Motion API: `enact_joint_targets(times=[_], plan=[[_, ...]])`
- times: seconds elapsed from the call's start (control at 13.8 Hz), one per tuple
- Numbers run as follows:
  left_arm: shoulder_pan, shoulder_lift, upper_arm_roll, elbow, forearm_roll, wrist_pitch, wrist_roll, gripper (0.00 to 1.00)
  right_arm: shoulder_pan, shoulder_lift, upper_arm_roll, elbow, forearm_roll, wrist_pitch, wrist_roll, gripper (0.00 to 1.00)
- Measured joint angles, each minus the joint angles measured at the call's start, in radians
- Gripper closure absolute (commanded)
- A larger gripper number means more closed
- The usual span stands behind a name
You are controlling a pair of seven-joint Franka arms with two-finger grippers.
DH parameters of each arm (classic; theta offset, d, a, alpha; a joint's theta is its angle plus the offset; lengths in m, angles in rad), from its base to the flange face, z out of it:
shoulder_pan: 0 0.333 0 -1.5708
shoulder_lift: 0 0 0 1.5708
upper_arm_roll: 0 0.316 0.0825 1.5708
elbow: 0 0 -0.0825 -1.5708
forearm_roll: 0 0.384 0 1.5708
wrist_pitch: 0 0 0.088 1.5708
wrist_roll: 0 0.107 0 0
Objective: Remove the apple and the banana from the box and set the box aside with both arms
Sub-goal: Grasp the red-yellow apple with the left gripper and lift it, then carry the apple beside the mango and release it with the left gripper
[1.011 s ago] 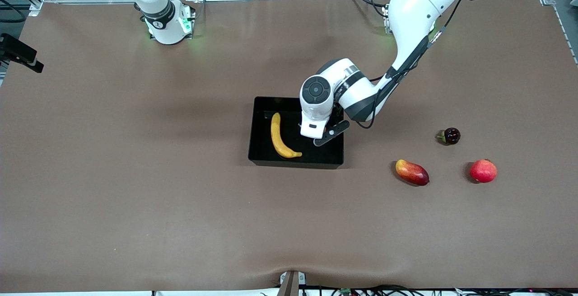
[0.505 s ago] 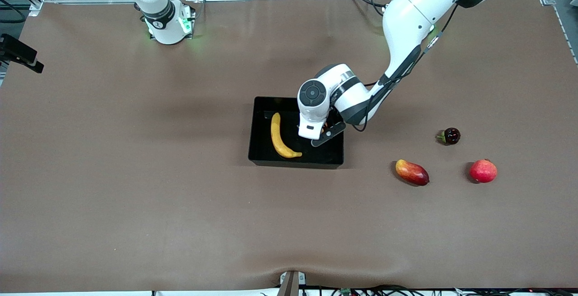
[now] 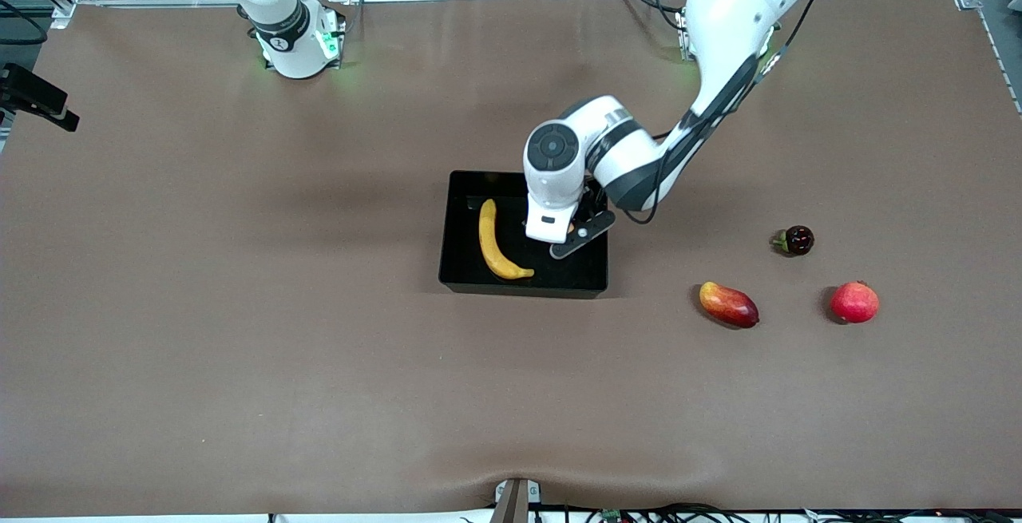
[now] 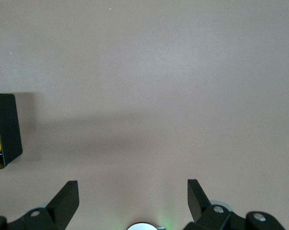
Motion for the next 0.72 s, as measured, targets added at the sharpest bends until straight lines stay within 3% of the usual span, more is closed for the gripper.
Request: enact_joint_targets(times=[0.29,0.51,0.72], plan=[[0.093,-0.164,0.003,0.090,-0.011,-0.204,0.174,1.00,0.000,0.000,-0.001,0.000,0.000,0.000,0.000,0.00],[0.306,-0.193,0.009,0.100,-0.020,-0.234,0.488,1.00,-0.001,0.001,-0.001,0.001,0.000,0.000,0.000,0.00],[0.525,-0.156,0.014,0.094,-0.028,-0.230,0.753,1.00,-0.001,0.003,-0.001,0.001,0.000,0.000,0.000,0.00]])
